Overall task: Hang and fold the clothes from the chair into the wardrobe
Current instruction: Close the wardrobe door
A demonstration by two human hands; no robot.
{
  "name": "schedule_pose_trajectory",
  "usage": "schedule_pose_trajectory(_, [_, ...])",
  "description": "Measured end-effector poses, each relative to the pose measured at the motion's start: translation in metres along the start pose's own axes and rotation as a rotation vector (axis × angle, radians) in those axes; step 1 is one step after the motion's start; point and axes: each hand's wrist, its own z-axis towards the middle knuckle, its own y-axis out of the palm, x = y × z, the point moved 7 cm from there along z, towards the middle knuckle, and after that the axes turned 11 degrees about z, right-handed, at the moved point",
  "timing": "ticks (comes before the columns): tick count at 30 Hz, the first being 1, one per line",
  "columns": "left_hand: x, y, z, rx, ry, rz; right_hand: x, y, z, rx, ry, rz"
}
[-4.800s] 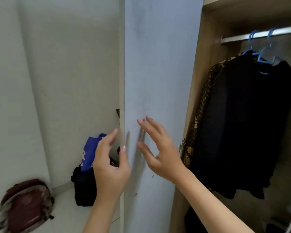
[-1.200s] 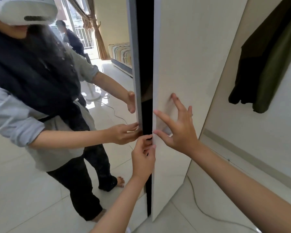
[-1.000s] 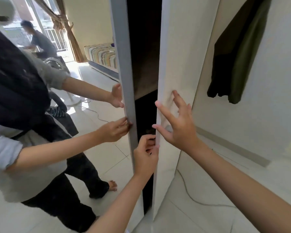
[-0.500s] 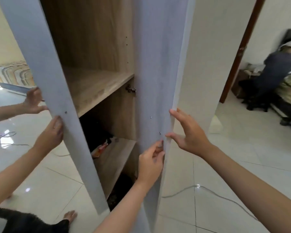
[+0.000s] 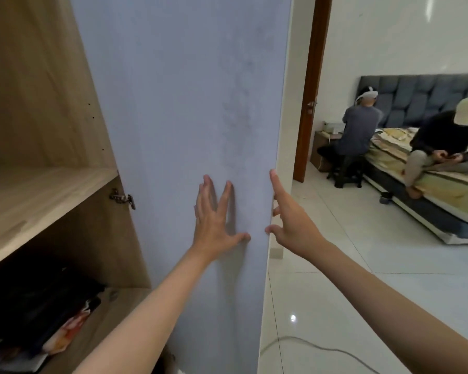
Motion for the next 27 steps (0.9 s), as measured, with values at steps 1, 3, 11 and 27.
schedule_pose_trajectory(1, [0.000,0.004,0.013,-0.007,-0.006,0.006,0.013,-0.001,0.010,0.008,0.012,0.013])
schedule_pose_trajectory(3, [-0.002,0.017,0.043,-0.026,-0.029,0.023,0.041,-0.006,0.034,0.025,0.038,0.044])
schedule_pose_trajectory(11, [-0.020,0.067,0.116,-0.038,-0.141,0.223,0.127,0.000,0.118,0.042,0.104,0.100])
schedule_pose_trajectory(27, [-0.040,0.075,0.153,-0.052,-0.144,0.303,0.167,0.034,0.168,0.014,0.082,0.028])
